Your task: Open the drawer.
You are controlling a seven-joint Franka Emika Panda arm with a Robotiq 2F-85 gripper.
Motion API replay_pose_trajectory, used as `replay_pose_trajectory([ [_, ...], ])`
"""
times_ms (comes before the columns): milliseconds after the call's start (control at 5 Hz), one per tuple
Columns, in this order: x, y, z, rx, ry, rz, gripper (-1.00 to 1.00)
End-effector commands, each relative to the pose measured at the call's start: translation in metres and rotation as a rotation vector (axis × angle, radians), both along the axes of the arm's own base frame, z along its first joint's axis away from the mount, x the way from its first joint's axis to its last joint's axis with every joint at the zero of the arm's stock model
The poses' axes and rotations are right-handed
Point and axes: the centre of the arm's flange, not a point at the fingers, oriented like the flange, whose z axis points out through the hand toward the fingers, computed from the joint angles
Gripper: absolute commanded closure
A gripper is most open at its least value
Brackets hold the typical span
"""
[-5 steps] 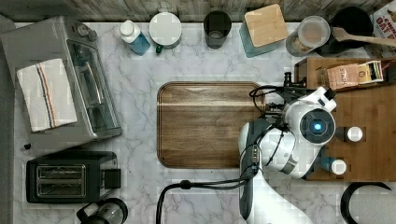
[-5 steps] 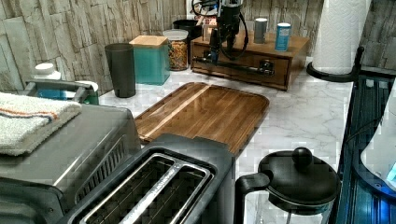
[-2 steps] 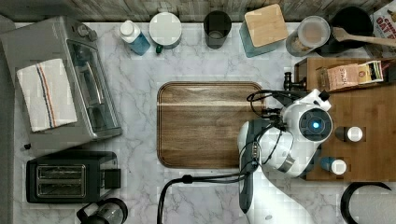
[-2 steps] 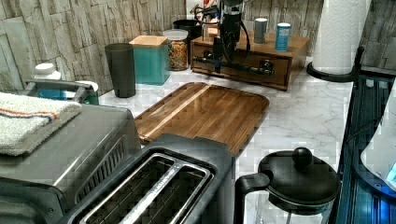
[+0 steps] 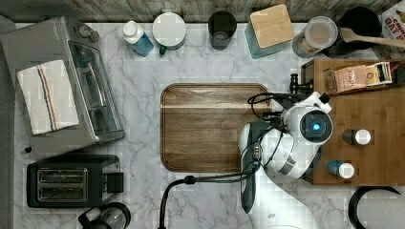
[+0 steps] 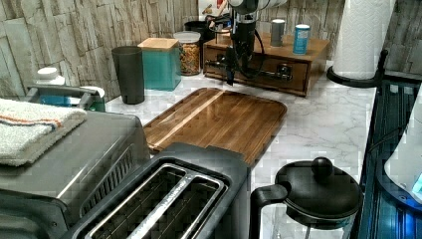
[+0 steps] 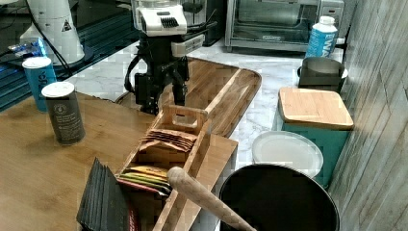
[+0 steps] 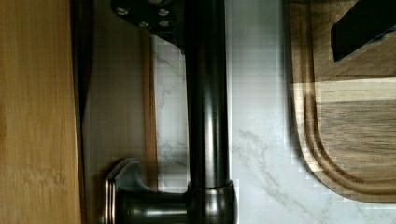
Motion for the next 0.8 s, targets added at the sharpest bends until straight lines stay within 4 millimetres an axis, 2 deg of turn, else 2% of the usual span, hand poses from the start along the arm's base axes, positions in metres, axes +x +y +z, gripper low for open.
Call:
replay_pose_trajectory([
  [200, -0.008, 0.047, -0.012, 0.187, 0.073, 0.205, -1.00],
  [400, -0.007, 0.080, -0.028, 0.206, 0.064, 0.227, -1.00],
  [600, -0.014, 0.118, -0.030, 0.271, 0.099, 0.205, -1.00],
  [800, -0.021, 0.169, -0.036, 0.244, 0.075, 0.196, -1.00],
])
